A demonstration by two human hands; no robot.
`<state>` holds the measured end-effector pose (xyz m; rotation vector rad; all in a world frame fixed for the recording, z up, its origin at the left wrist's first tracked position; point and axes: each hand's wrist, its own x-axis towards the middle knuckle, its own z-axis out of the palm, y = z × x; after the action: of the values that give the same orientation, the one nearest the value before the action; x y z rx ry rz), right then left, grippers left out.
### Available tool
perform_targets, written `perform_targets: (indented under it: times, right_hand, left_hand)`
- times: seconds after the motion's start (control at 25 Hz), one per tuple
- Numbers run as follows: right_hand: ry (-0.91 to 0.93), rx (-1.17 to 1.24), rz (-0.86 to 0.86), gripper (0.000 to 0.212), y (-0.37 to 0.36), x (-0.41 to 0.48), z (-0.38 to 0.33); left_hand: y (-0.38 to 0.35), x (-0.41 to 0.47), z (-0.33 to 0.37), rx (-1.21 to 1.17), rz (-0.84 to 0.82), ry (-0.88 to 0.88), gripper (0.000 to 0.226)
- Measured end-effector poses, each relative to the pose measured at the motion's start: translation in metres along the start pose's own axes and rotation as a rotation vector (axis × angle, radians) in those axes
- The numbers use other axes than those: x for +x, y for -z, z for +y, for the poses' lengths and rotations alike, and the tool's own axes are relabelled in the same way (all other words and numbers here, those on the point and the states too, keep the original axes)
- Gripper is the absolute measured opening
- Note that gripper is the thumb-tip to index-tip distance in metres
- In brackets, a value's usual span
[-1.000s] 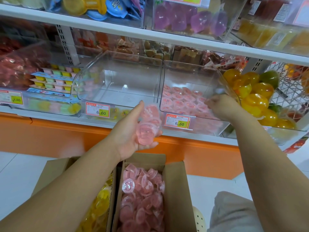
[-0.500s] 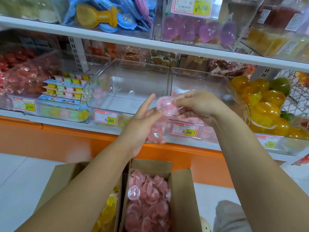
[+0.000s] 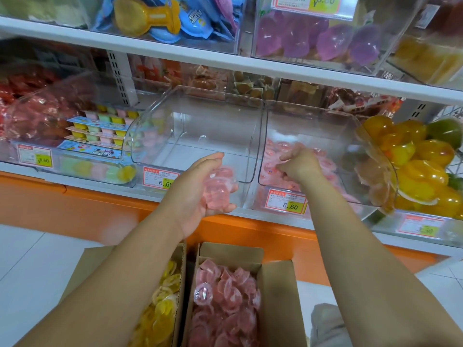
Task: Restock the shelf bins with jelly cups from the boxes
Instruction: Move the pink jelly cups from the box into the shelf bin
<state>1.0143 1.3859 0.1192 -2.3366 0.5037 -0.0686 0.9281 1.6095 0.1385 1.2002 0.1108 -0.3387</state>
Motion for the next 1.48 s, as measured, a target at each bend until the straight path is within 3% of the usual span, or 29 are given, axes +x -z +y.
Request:
perform_targets:
  times: [0.16, 0.32, 0.4, 0.52, 0.64, 0.76, 0.88, 1.0, 1.12, 1.16, 1.32, 1.48]
  right_hand:
    - [0.052, -0.157, -0.101, 0.021, 0.002, -0.003, 0.002]
    - [0.077, -0.139, -0.063, 0.02, 0.013, -0.012, -0.001]
    - [0.103, 0.038, -0.011, 0.011, 0.028, -0.02, -0.01]
    - [0.114, 0.264, -0.255, 0.029, 0.056, -0.046, -0.031]
    - [0.058, 0.153, -0.478, 0.051, 0.057, -0.076, -0.049]
    - [0.015, 0.155, -0.454, 0.039, 0.043, -0.083, -0.055]
    - [-0.01, 0.425, -0.428, 0.014, 0.045, -0.076, -0.049]
    - [-0.023, 0.674, -0.101, 0.013, 0.063, -0.046, -0.026]
    - [-0.068, 0.306, 0.233, 0.018, 0.06, -0.011, 0.013]
    - [-0.076, 0.211, 0.238, 0.016, 0.054, -0.003, 0.022]
    - [-0.089, -0.146, 0.187, 0.023, 0.031, 0.016, 0.036]
    - [-0.083, -0.336, 0.098, 0.032, 0.024, 0.015, 0.036]
  left_hand:
    - [0.004, 0.002, -0.002, -0.04, -0.031, 0.03, 0.032]
    - [0.002, 0.002, -0.002, -0.082, -0.078, 0.038, 0.034]
    - [-0.002, 0.001, -0.002, -0.061, -0.114, 0.023, 0.035]
    - [-0.008, -0.001, -0.002, 0.0, -0.142, -0.046, 0.038]
    - [-0.015, -0.001, -0.004, 0.129, -0.16, -0.152, 0.045]
    - [-0.019, -0.003, -0.005, 0.294, -0.18, -0.253, 0.053]
    - [-0.018, -0.002, -0.006, 0.326, -0.179, -0.274, 0.054]
    - [-0.016, -0.003, 0.0, 0.061, -0.097, -0.168, 0.039]
    - [-0.008, -0.005, 0.006, -0.071, -0.061, -0.053, 0.052]
    - [-0.006, -0.005, 0.007, -0.094, -0.063, -0.025, 0.057]
    - [-0.001, -0.003, 0.008, -0.201, -0.115, 0.035, 0.035]
    - [0.003, 0.003, 0.004, -0.22, -0.106, 0.049, 0.033]
